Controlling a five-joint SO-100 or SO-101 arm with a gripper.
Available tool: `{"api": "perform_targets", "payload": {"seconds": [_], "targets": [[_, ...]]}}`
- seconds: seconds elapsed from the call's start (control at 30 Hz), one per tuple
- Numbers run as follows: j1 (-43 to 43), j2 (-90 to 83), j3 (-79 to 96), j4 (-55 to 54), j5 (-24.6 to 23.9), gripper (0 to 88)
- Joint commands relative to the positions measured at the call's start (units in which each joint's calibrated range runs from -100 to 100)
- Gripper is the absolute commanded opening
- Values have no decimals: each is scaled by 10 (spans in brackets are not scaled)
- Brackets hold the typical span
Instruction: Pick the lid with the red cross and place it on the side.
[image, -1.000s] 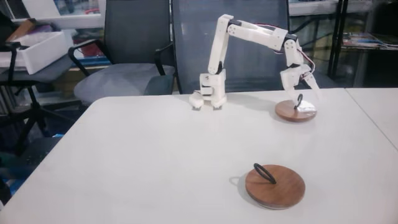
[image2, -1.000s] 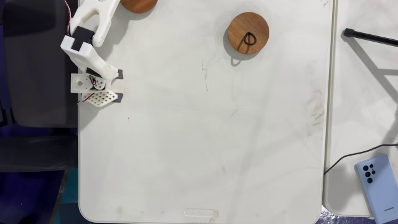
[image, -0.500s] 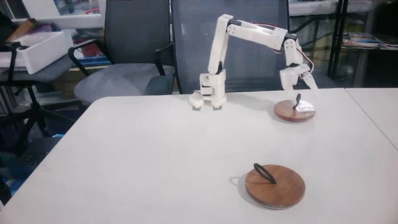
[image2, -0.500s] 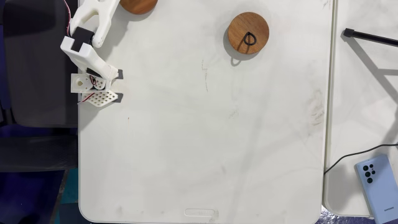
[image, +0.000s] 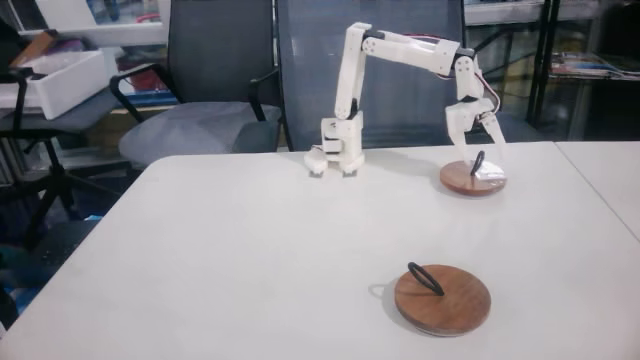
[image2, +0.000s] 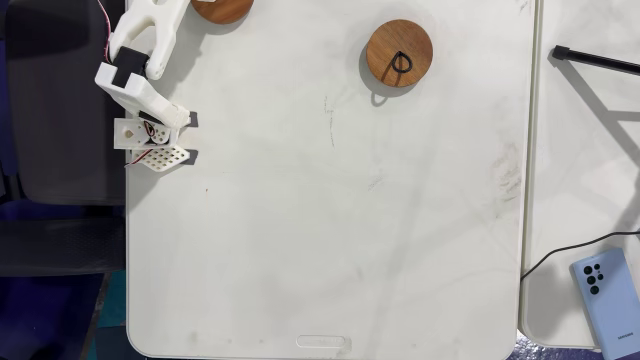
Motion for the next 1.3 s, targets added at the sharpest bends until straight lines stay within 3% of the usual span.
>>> {"api": "perform_targets", "payload": {"seconds": [0.0, 0.3, 0.57, 0.83, 1.03, 1.27], "targets": [[-18, -41, -4, 6, -3, 261], [-19, -108, -4, 71, 3, 260], [-6, -110, -1, 220, 4, 258], [139, -237, -1, 245, 60, 258], [227, -388, -1, 325, 64, 256], [377, -714, 78, 331, 62, 156]]}}
